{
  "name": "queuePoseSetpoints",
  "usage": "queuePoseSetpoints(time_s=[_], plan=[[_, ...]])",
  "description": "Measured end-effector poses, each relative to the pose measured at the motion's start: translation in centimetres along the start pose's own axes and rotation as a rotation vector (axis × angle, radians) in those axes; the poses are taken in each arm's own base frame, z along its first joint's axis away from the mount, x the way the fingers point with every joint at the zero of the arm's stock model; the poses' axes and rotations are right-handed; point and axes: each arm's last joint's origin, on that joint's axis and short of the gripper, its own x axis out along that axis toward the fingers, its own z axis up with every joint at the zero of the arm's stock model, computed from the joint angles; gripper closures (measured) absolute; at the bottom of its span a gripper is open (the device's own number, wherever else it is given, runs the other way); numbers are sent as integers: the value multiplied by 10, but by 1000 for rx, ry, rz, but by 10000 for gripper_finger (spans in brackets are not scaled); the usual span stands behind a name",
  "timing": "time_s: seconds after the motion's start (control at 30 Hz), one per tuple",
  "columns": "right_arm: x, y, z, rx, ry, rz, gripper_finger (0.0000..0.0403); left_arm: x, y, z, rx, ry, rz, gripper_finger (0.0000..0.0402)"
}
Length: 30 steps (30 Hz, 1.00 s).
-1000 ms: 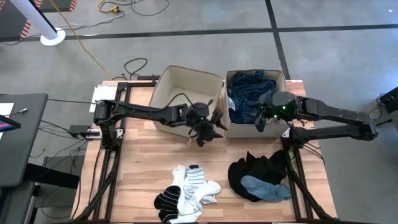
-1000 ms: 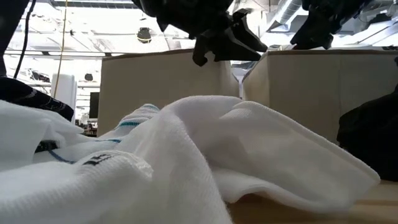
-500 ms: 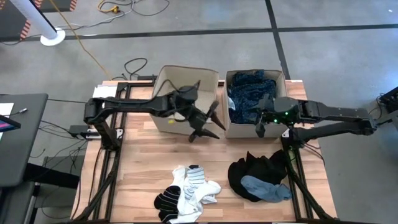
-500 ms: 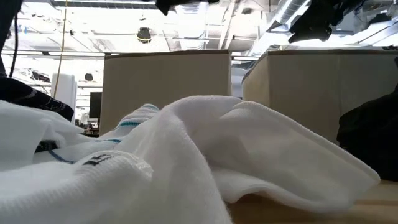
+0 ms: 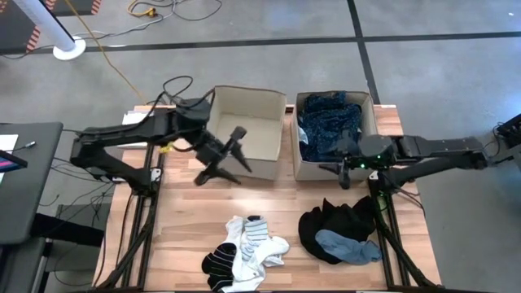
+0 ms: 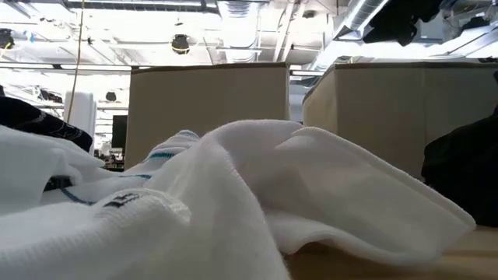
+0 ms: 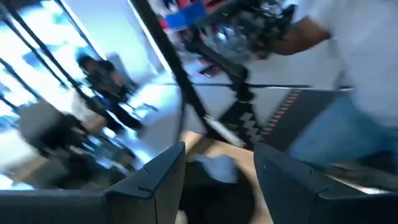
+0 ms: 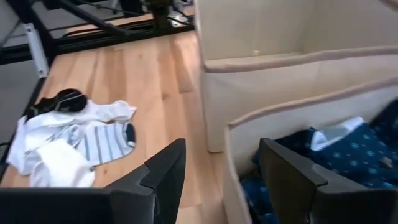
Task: Sort clothes
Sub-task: Put the white sock into the left laundry organizer
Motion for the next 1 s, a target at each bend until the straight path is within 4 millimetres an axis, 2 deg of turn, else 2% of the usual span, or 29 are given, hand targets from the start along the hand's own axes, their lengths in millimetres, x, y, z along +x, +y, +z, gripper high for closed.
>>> queuePoseSetpoints(time_s=[0.07, 0.2, 0.3, 0.5, 0.63, 0.77, 1.0], plan=[[-1, 3, 0, -9, 0, 20, 186, 1, -11, 0, -71, 33, -56, 217], [-2, 10, 0, -24, -14, 59, 186, 15, -37, -9, -182, 109, -175, 217], [-3, 13, -1, -34, -14, 81, 186, 33, -55, -21, -236, 174, -227, 217], [-4, 23, -3, -37, -2, 133, 186, 61, -92, -59, -389, 322, -328, 217], [-4, 30, -4, -42, 3, 172, 186, 72, -113, -85, -485, 432, -351, 217], [-1, 38, -5, -59, 10, 197, 186, 80, -132, -108, -507, 567, -314, 217], [8, 50, -6, -81, 23, 231, 186, 87, -153, -133, -499, 659, -294, 217]])
